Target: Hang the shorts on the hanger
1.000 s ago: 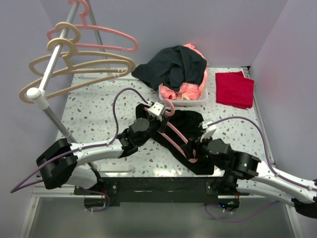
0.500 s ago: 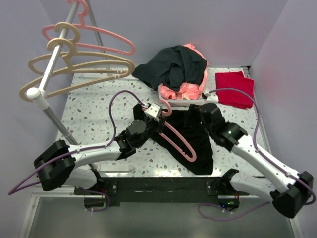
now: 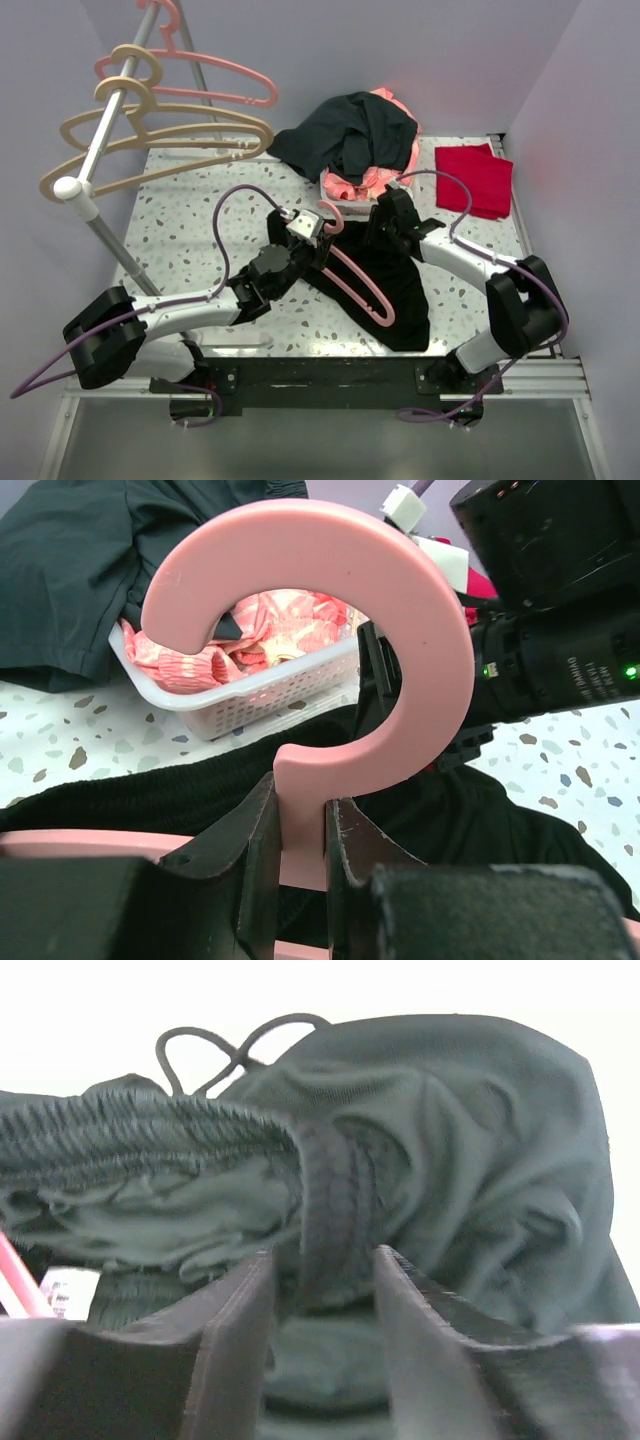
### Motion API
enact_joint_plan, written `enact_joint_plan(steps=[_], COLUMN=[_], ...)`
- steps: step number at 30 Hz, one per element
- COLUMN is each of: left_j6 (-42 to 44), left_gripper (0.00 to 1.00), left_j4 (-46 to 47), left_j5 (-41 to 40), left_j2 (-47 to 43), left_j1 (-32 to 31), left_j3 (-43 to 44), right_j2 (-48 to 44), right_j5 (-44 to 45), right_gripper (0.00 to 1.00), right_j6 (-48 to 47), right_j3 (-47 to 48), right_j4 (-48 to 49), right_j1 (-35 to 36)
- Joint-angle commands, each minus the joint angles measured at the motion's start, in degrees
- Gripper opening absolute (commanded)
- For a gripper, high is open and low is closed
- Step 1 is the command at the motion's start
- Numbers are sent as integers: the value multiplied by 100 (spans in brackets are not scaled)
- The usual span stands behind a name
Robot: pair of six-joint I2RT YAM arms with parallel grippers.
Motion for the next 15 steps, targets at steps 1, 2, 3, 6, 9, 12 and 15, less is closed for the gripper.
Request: enact_joint_plan(steps=[1, 2, 3, 6, 9, 12, 15], left_j6=[200, 191, 183, 165, 174, 156, 69], left_gripper=[0, 0, 0, 0, 0, 0, 0], left_j4=[590, 625, 652, 687, 687, 740, 757], left_j5=[-330, -401, -593, -1049, -1480, -1850, -2018], left_j2=[-192, -201, -210, -193, -87, 115, 282], left_j1=[-2, -2, -2, -2, -11, 16, 94], left_j3=[46, 55, 72, 195, 414, 652, 854], right_j2=[95, 35, -27, -649, -1563, -2371, -2996], right_j5=[167, 211, 220, 360, 623, 598, 633], right_gripper=[26, 18, 1, 0, 0, 0, 0], right_j6=[148, 148, 183, 297, 472, 701, 780], right_j3=[33, -55, -256, -774, -1345, -1821, -2120], right_j4=[810, 968, 1047, 1127, 1057, 934, 697], right_j1=[-12, -12, -12, -12, -12, -12, -12])
